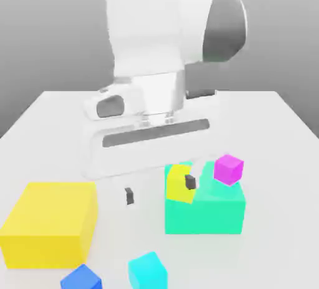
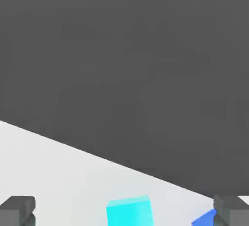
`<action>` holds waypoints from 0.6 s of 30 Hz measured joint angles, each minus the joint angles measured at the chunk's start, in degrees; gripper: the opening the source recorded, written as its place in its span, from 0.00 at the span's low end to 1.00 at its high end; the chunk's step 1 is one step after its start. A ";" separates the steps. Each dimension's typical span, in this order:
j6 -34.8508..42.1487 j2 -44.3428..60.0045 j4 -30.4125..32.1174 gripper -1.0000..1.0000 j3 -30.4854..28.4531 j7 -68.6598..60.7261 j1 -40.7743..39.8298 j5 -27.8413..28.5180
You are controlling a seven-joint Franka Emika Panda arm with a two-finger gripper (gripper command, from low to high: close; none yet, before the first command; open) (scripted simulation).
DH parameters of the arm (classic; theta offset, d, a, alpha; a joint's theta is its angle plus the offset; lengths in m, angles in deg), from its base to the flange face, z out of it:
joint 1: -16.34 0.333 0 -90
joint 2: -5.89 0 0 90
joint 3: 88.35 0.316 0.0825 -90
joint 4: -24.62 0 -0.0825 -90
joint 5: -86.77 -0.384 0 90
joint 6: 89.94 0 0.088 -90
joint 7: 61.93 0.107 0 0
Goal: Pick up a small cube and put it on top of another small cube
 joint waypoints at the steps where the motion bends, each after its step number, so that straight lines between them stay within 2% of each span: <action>1: -0.80 2.00 0.28 0.50 0.09 -0.84 -0.23 0.26; 5: -4.06 9.81 1.44 0.50 -0.24 -3.53 -0.55 2.37; 10: -11.61 20.12 0.06 0.50 2.24 -6.08 -2.64 0.37; 11: -12.70 21.49 -0.19 0.00 2.77 -6.40 -3.09 -0.02; 18: -12.60 21.45 -0.18 0.00 2.80 -6.34 -3.13 0.08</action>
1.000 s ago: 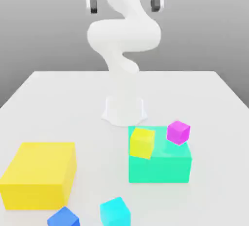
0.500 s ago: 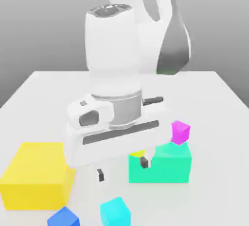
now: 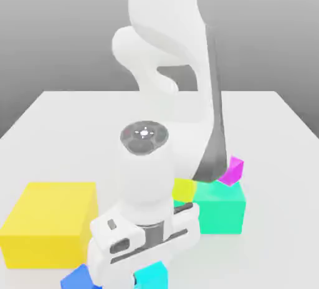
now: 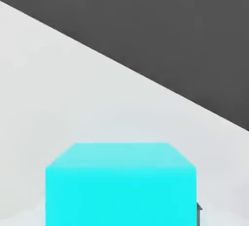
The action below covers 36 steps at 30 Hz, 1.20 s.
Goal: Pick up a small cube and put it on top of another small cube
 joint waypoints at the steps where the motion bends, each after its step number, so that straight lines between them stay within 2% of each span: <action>1: 1.11 -1.42 0.28 0.00 -0.44 0.38 0.33 0.52; 5: 7.18 -9.12 1.94 0.00 -2.03 2.48 1.51 2.94; 11: 14.06 -20.84 7.36 0.00 -0.47 7.29 3.09 0.09; 16: 19.34 -31.06 12.21 0.00 0.38 13.96 4.36 0.71; 27: 30.64 -53.95 23.00 0.00 7.69 31.70 1.31 6.28; 29: 29.17 -54.24 24.70 0.00 8.70 33.30 0.74 6.76; 33: 20.33 -48.36 27.64 0.00 9.37 33.80 0.36 6.85; 34: 18.75 -47.25 28.10 1.00 9.47 33.82 0.30 6.85; 36: 18.75 -47.25 28.10 1.00 9.47 33.82 0.30 6.85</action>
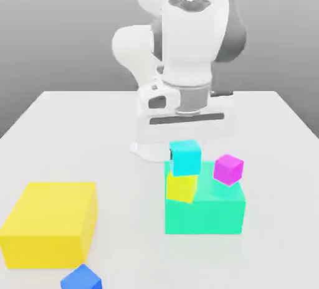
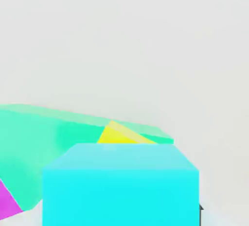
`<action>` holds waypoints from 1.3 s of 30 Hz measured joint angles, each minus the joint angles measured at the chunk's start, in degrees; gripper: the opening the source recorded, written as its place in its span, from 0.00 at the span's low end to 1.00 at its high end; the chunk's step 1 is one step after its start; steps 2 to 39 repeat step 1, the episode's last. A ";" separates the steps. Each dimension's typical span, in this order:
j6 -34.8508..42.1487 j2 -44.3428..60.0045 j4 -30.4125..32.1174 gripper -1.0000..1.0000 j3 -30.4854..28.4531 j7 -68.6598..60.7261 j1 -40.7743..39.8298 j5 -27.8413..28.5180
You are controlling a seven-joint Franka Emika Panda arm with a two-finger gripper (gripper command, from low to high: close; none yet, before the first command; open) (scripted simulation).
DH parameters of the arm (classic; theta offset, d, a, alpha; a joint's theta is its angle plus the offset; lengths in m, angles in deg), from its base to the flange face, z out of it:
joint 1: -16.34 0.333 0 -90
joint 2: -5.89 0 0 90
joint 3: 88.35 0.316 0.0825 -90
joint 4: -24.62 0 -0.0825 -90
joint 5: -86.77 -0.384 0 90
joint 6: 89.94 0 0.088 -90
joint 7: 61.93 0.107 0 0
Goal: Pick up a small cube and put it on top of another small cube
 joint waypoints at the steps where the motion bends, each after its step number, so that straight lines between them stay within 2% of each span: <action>1: 0.00 0.00 0.00 1.00 0.00 0.00 0.00 0.00; 39: 0.00 0.00 0.00 1.00 0.00 0.00 0.00 0.00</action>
